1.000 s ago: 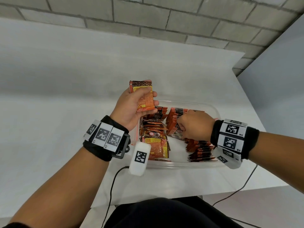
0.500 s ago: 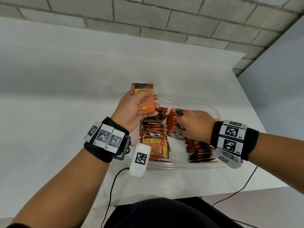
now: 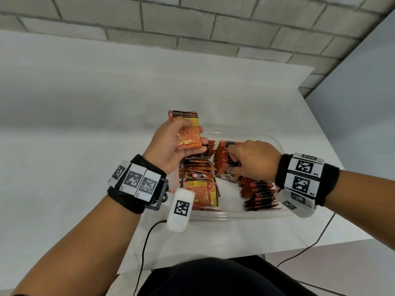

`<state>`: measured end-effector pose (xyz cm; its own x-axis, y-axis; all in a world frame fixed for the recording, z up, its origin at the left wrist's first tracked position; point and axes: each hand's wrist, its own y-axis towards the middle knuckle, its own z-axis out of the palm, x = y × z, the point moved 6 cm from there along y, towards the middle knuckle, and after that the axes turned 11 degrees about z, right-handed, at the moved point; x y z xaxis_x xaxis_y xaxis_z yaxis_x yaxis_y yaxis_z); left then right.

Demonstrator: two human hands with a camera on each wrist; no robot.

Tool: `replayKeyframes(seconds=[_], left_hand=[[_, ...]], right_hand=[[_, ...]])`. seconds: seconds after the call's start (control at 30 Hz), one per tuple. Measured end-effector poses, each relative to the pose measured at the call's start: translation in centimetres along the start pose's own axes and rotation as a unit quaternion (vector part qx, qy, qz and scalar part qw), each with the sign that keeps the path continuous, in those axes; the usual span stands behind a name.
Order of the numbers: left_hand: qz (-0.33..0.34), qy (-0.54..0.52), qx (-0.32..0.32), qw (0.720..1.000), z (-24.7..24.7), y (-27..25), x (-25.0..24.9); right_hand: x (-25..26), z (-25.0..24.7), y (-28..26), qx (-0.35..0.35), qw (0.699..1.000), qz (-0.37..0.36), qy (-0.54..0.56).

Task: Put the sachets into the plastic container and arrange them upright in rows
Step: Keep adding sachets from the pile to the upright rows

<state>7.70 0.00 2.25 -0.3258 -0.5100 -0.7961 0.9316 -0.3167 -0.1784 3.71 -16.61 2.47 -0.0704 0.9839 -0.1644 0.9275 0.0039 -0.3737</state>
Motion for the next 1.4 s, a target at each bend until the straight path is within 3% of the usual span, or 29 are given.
replayKeyframes(seconds=[0.1, 0.23, 0.4, 0.53, 0.63, 0.77, 0.9, 0.97, 1.07, 1.2, 1.3, 1.4], left_hand=[[-0.027, -0.026, 0.017, 0.999, 0.6, -0.3, 0.1], [-0.033, 0.060, 0.091, 0.994, 2.3, -0.7, 0.1], [-0.031, 0.119, 0.121, 0.985, 3.4, -0.7, 0.3], [-0.027, 0.114, 0.070, 0.991, 3.0, -0.4, 0.3], [-0.043, 0.061, 0.044, 0.996, 3.1, -0.3, 0.2], [0.006, 0.063, 0.055, 0.996, 3.9, -0.1, -0.5], [0.015, 0.085, 0.068, 0.994, 4.2, -0.2, -0.4], [0.006, 0.093, 0.075, 0.993, 4.3, -0.3, -0.1], [0.000, 0.113, 0.093, 0.989, 4.8, -0.6, 0.5], [0.023, 0.113, 0.057, 0.992, 4.0, -0.5, 0.3], [0.034, 0.097, -0.005, 0.995, 2.0, -0.2, 0.1], [0.029, 0.093, -0.019, 0.995, 1.0, -0.4, 0.4]], right_hand=[[-0.6, -1.9, -0.4, -0.019, 0.989, 0.008, 0.146], [-1.2, -6.0, -1.4, -0.076, 0.900, 0.015, 0.428], [-1.0, -6.3, -1.6, -0.091, 0.849, 0.015, 0.521], [-2.6, -7.4, -2.4, -0.214, 0.815, 0.018, 0.537], [-1.8, -7.7, -3.5, -0.266, 0.837, -0.027, 0.478], [-0.3, -6.1, -3.6, -0.197, 0.883, -0.068, 0.420], [-1.9, -7.4, -4.3, -0.259, 0.859, -0.041, 0.440], [-2.6, -7.9, -4.1, -0.279, 0.866, 0.001, 0.416], [-2.8, -7.5, -3.0, -0.194, 0.898, 0.029, 0.395], [-3.4, -7.1, -3.1, -0.115, 0.898, 0.021, 0.423], [-2.9, -4.9, -3.5, -0.054, 0.932, 0.011, 0.359], [-2.1, -2.0, -3.2, -0.014, 0.965, 0.022, 0.261]])
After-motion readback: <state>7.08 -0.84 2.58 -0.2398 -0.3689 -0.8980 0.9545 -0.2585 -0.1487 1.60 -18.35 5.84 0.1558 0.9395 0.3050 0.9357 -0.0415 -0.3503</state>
